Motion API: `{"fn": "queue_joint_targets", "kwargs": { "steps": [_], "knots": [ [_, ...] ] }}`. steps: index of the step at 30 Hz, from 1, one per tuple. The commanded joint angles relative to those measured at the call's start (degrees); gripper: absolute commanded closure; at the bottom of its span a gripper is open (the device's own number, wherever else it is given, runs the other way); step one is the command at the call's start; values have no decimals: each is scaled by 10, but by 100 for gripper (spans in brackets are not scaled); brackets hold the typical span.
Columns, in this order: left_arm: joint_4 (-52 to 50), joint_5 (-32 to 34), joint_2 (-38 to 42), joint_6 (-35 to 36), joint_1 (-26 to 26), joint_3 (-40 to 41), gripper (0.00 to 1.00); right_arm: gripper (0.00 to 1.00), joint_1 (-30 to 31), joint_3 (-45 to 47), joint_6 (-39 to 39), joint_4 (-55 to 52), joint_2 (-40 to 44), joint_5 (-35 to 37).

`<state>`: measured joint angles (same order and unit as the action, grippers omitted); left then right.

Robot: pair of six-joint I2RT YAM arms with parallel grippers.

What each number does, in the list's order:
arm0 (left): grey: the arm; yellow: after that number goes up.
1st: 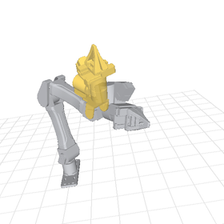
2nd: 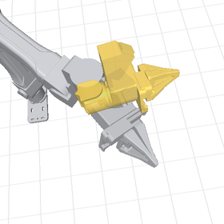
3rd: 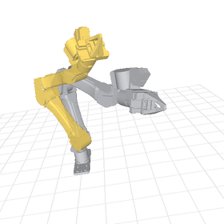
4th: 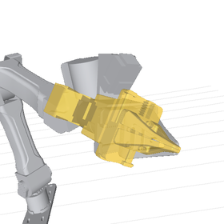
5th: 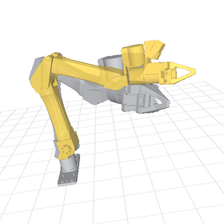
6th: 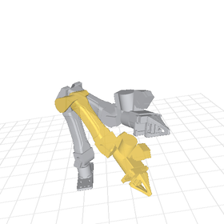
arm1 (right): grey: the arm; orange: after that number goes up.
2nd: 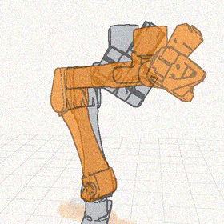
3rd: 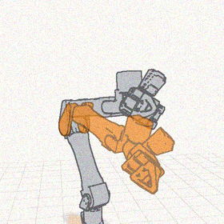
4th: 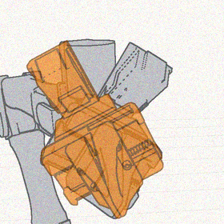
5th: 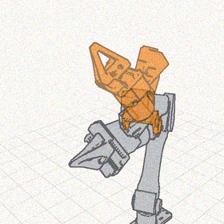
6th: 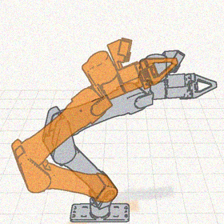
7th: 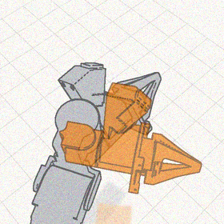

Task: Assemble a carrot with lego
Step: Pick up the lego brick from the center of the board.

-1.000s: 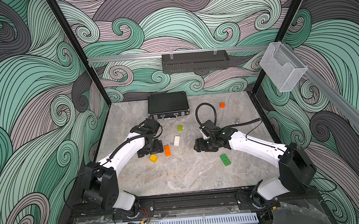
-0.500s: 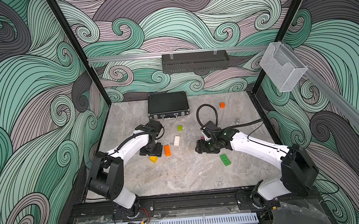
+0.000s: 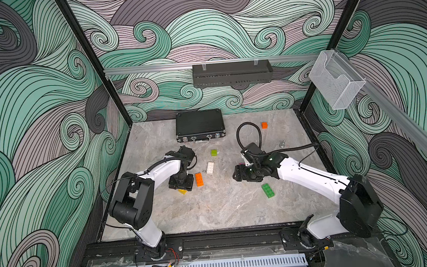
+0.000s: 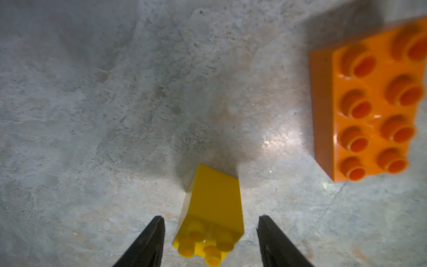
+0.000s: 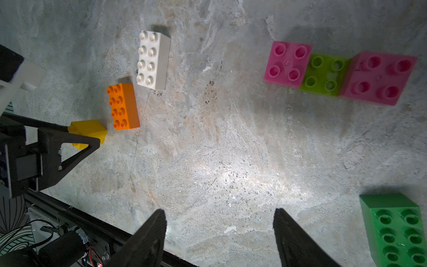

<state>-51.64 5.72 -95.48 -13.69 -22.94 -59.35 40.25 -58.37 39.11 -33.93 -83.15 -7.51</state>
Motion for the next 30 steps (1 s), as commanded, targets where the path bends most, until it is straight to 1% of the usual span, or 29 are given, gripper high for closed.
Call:
{"fn": "queue_joint_targets", "kwargs": {
  "steps": [1, 9, 12, 15, 17, 18, 19, 20, 24, 26, 30],
  "knots": [
    [1, 10, -10, -5, 3, -7, 36, 26, -3, 8, 4, -10, 14, 3],
    [2, 7, -16, -21, 3, -6, 49, 26, -9, 18, 8, -10, 27, 5],
    [1, 2, -13, -31, 3, -1, 56, 26, -13, 24, 9, -10, 32, 4],
    [1, -10, -11, -48, 0, 3, 69, 26, -16, 28, 9, -9, 37, 5],
    [1, -31, -9, -72, -8, 2, 84, 26, -18, 31, 10, -10, 41, 5],
    [0, -41, -9, -85, -15, -1, 90, 26, -18, 32, 11, -9, 44, 6],
    [-4, -50, -9, -102, -25, -6, 98, 26, -19, 35, 11, -9, 47, 8],
    [-10, -59, -10, -122, -37, -15, 100, 26, -20, 37, 11, -9, 51, 9],
    [-29, -80, -27, -188, -107, -72, 100, 26, -25, 48, 15, -10, 64, 11],
    [-33, -107, -50, -219, -137, -110, 100, 26, -28, 55, 17, -10, 72, 12],
    [-31, -132, -114, -263, -180, -191, 100, 26, -39, 68, 24, -13, 96, 18]
  ]
}}
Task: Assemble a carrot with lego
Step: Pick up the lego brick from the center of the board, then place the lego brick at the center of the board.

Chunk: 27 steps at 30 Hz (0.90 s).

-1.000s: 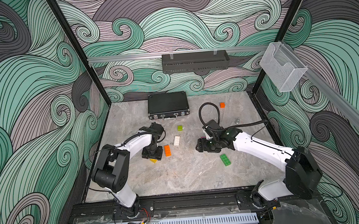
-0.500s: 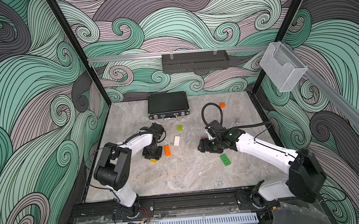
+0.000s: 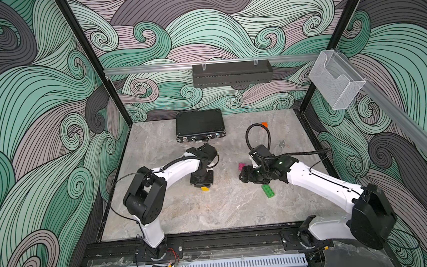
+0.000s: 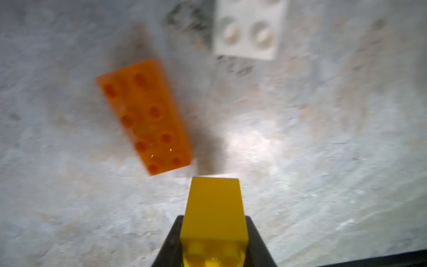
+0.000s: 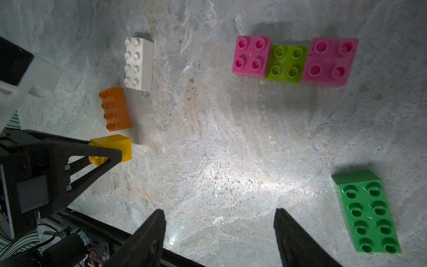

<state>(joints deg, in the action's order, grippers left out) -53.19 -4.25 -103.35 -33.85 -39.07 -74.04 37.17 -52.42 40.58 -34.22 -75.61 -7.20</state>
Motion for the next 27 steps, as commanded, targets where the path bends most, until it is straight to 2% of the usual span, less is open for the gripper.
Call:
{"fn": "queue_joint_targets", "kwargs": {
  "steps": [1, 7, 12, 13, 15, 20, 27],
  "knots": [
    [-16, -37, -57, -70, -29, -65, 100, 25, -12, 12, 9, -12, 27, 17],
    [-45, -3, -175, -112, -78, -177, 100, 25, -39, 25, 4, -32, 60, 21],
    [-65, 14, -203, -134, -96, -209, 100, 24, -53, 28, -1, -45, 78, 18],
    [-71, 21, -205, -139, -99, -215, 97, 24, -55, 30, -1, -47, 81, 18],
    [-75, 27, -204, -145, -103, -218, 89, 24, -60, 33, -1, -47, 85, 17],
    [-92, 47, -202, -160, -108, -225, 57, 23, -68, 44, -2, -47, 91, 15],
    [-96, 51, -189, -163, -111, -236, 28, 21, -76, 52, -1, -47, 99, 14]
  ]
}}
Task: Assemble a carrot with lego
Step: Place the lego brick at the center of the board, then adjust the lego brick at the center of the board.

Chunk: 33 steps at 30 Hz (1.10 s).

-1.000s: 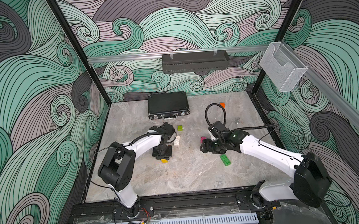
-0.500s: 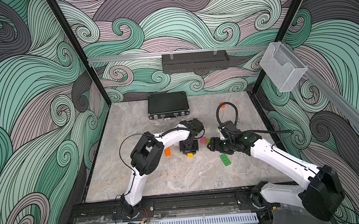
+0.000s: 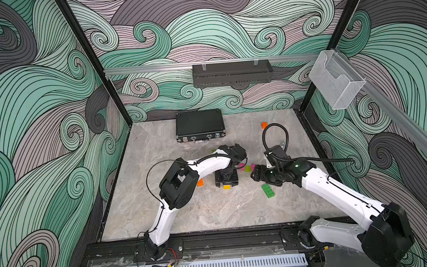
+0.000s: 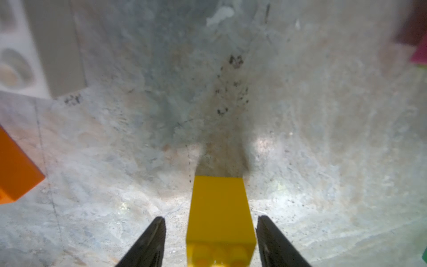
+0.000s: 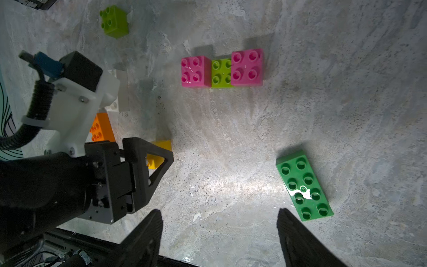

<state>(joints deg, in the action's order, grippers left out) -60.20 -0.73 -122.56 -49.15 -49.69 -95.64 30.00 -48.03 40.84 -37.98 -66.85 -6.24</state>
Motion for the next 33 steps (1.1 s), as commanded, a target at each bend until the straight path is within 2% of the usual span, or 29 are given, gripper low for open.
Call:
{"fn": "queue_joint_targets", "kwargs": {
  "steps": [1, 4, 8, 13, 16, 20, 23, 27, 33],
  "knots": [
    [-30, 17, 8, -11, -5, -24, 24, 21, -6, 10, -3, -10, 13, 5],
    [-32, 23, 33, -12, -4, -28, 17, 20, -14, 27, 9, -9, 16, 6],
    [-30, 41, 89, 1, -1, -24, 12, 18, -20, 66, 33, -2, 12, 0],
    [-20, 47, 154, 26, 16, 5, 11, 17, -20, 114, 74, 32, 18, -31],
    [-13, 50, 192, 37, 33, 38, 10, 18, -19, 117, 63, 0, 26, -11],
    [-1, 48, 229, 48, 59, 82, 10, 18, -4, 140, 76, 17, 39, -20],
    [4, 43, 244, 53, 76, 99, 10, 25, 17, 142, 90, 47, 23, -45],
    [17, 34, 263, 55, 94, 125, 10, 28, 51, 120, 95, 65, -21, -27],
    [22, 28, 284, 55, 112, 160, 10, 27, 45, 99, 88, 30, -71, 27]
  ]
}}
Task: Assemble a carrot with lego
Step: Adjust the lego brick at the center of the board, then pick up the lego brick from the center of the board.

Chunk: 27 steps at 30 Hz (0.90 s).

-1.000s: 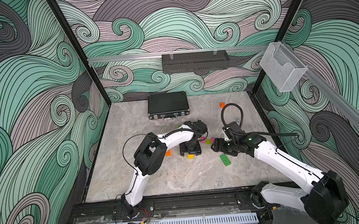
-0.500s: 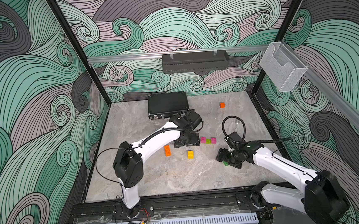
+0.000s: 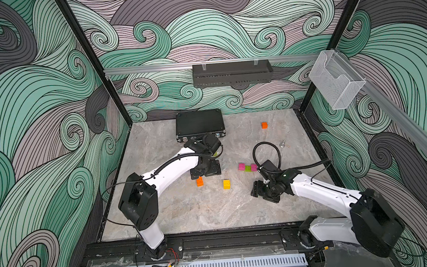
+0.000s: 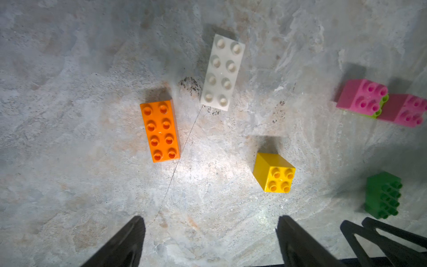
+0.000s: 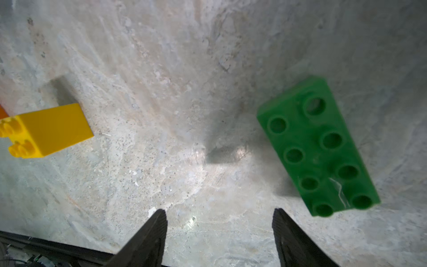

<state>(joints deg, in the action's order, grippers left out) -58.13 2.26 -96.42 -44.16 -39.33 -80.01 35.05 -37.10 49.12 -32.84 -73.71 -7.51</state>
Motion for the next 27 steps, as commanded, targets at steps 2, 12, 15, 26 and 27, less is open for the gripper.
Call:
{"fn": "queue_joint_targets", "kwargs": {
  "steps": [2, 12, 15, 26, 27],
  "knots": [
    [3, -1, 35, 5, 14, 15, 10, 28, -18, -3, 5, -27, 11, 57],
    [10, -4, 54, 6, 30, 38, 9, 26, -72, -30, -57, -39, -26, 69],
    [10, -3, 60, 8, 32, 41, 9, 22, -72, -52, -85, -56, -12, 67],
    [32, -27, 70, 27, 36, 56, 8, 9, -110, -92, -179, -103, -36, 95],
    [38, -32, 74, 28, 36, 61, 8, 10, -113, -96, -186, -102, -47, 91]
  ]
}}
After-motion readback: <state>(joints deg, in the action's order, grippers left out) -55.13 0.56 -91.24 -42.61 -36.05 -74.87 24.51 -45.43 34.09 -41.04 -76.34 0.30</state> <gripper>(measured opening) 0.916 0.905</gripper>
